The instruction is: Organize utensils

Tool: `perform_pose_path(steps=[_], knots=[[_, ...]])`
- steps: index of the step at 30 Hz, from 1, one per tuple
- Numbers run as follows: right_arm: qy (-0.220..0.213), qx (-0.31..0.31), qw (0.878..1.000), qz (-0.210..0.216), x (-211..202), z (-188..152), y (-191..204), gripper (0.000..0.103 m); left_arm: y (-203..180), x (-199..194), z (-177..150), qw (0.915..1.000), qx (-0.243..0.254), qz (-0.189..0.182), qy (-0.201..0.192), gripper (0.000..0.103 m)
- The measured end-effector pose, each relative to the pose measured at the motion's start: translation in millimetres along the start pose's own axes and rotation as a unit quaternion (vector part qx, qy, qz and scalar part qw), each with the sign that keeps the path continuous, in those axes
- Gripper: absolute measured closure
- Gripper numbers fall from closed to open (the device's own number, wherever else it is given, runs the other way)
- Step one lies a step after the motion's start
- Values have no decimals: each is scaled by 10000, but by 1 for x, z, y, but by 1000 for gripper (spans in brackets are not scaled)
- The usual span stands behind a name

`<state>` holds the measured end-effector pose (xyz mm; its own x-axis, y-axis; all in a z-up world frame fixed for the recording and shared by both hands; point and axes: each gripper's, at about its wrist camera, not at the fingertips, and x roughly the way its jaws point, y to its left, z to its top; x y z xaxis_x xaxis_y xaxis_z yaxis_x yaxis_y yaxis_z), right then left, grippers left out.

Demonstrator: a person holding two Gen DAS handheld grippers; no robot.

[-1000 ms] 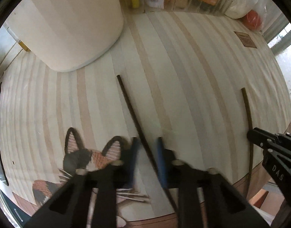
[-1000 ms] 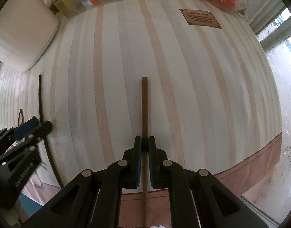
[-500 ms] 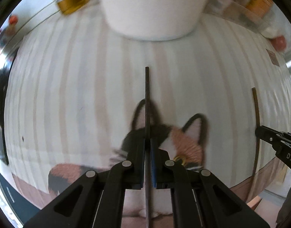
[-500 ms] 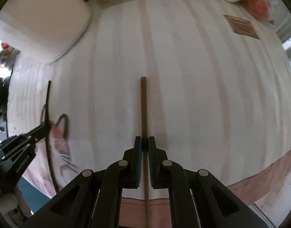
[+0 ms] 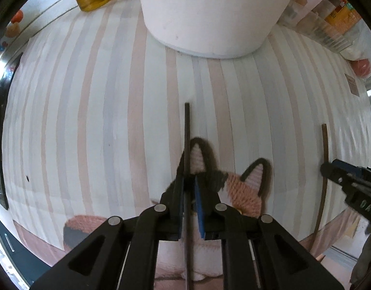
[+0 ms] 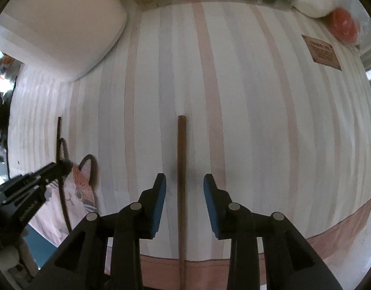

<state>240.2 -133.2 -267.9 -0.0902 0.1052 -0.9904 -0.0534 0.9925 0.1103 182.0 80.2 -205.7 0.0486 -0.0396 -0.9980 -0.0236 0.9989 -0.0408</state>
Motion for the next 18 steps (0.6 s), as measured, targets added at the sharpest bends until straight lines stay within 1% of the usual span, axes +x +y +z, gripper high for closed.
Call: perform_pose_path(steps=[1,2,4,5,6,8,9,10,12,14,15,16,18], knots=[[-119,-94,9999,-32,-1,1,5,75,-3,1,3,10000,-43,10,-13,98],[-99,-133,9999,-15,4,10,5,97,-6,0,4,10000,-96,5,-22,98],[-104,-128,9999,-41,4,10,10,96,5,1,8,9994,-338,-32,-30,100],[-88,-108,9999,11,6,11,15,96,13,1,11,9987,-487,-116,-28,100],[-55,-64,9999,100,4,11,21,96,29,1,11,9982,-563,-191,-12,100],[-2,-96,9999,102,5,13,22,96,41,0,13,9974,-665,-258,30,100],[43,-131,9999,78,7,19,23,96,46,0,14,9978,-608,-265,28,100],[106,-140,9998,71,8,22,24,96,48,1,16,9982,-529,-267,48,98],[168,-139,9997,99,11,30,30,96,45,2,14,9987,-432,-258,78,95],[171,-129,9997,92,12,39,34,96,39,3,20,9993,-291,-200,109,95],[160,-130,9998,69,15,42,30,96,26,7,20,9995,-258,-173,113,95],[147,-134,9998,33,15,45,31,96,22,7,23,9996,-202,-140,115,95],[149,-196,9997,-76,11,56,41,96,18,8,29,9998,-78,-71,138,95]])
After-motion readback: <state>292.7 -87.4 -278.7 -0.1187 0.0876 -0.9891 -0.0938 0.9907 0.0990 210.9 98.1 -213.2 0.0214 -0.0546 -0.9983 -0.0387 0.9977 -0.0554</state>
